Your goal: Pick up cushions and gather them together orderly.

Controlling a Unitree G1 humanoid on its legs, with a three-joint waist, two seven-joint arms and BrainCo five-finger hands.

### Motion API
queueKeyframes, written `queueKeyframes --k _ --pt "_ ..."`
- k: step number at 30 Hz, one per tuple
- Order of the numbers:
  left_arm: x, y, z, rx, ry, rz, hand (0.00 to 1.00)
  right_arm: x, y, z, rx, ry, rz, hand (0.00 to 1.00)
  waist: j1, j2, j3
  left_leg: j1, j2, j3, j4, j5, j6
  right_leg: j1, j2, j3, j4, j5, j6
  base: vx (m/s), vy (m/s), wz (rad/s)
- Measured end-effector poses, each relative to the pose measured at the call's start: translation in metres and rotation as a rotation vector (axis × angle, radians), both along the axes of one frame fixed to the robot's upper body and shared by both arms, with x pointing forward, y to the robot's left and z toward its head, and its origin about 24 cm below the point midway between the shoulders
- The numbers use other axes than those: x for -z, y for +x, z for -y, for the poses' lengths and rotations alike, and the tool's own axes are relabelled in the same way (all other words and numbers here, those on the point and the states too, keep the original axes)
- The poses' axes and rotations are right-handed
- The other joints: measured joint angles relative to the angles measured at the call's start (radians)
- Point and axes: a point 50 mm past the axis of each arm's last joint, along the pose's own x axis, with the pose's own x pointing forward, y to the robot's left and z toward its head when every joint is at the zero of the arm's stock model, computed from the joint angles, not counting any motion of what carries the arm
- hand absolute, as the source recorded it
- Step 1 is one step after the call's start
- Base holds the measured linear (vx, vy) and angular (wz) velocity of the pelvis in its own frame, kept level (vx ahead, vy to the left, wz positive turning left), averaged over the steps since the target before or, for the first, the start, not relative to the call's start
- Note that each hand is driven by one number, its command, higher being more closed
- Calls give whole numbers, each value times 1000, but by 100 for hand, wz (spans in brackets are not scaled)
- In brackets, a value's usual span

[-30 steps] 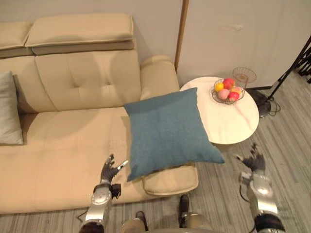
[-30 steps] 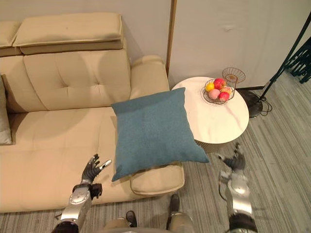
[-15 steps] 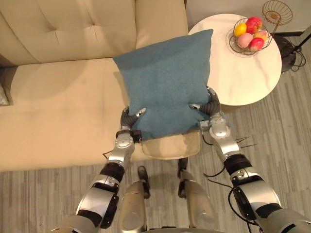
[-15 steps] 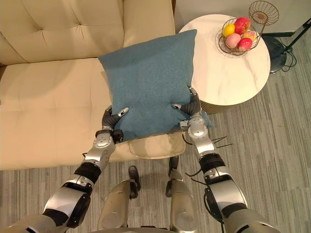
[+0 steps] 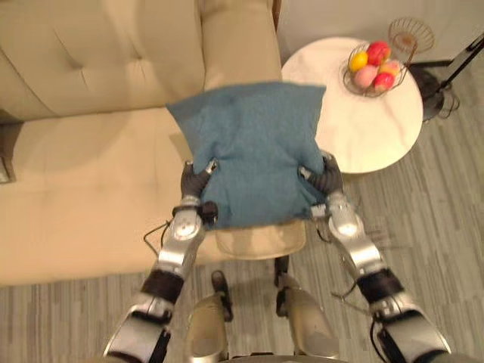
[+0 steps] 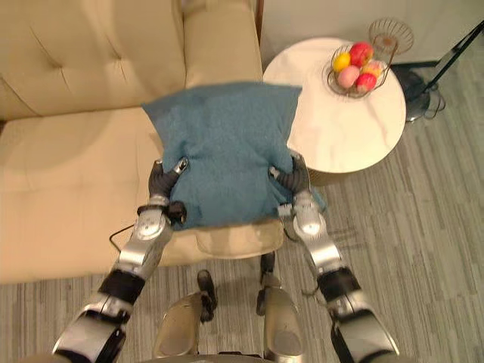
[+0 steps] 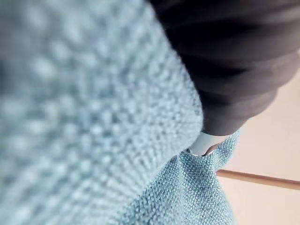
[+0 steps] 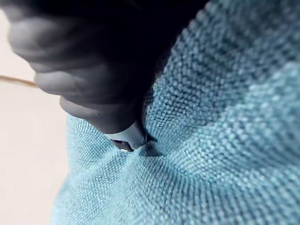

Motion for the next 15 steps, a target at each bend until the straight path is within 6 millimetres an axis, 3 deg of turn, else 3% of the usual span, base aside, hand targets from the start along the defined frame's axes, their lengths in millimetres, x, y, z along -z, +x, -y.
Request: queueKeyframes --k 2,5,9,11,12,13,14,15 --pt "12 -19 -4 -15 -20 -36 100 2 -9 -9 -40 27 -4 100 4 3 -14 61 1 17 -30 0 0 41 5 12 -7 0 0 28 -8 -24" --pt "31 -53 -8 -48 -57 -103 100 -1 -31 -25 -116 77 15 100 26 4 -106 126 -7 68 -75 2 -1 53 10 63 -4 1 2 34 10 -44" --pt "25 -56 -12 -73 -78 -54 100 -22 -41 -43 -192 141 122 100 29 0 -118 92 -33 94 -24 -8 16 12 -12 99 35 20 29 -152 56 -27" --pt "20 -55 -12 -76 -81 -29 100 -25 -41 -45 -196 155 144 100 30 3 -123 54 -31 91 -2 12 48 -38 -16 110 53 77 115 -196 59 0" --pt "18 -54 -13 -81 -75 -17 100 -25 -40 -45 -196 152 147 100 24 7 -122 41 -25 84 -9 24 67 -82 -29 109 254 -69 65 -178 8 30" --pt "17 -53 -13 -79 -72 -17 100 -23 -40 -45 -192 151 140 100 21 4 -122 39 -33 64 -3 32 77 -94 -41 106 383 -152 36 -184 -24 74" --pt "19 -55 -13 -80 -69 -24 100 -18 -39 -44 -185 145 120 100 22 3 -123 43 -42 23 3 45 84 -73 -54 110 566 -256 57 -163 -48 103" --pt "21 -56 -14 -82 -64 -30 100 -13 -38 -43 -179 134 104 100 27 2 -123 40 -52 -21 9 60 81 -24 -53 124 657 -314 93 -158 -83 109"
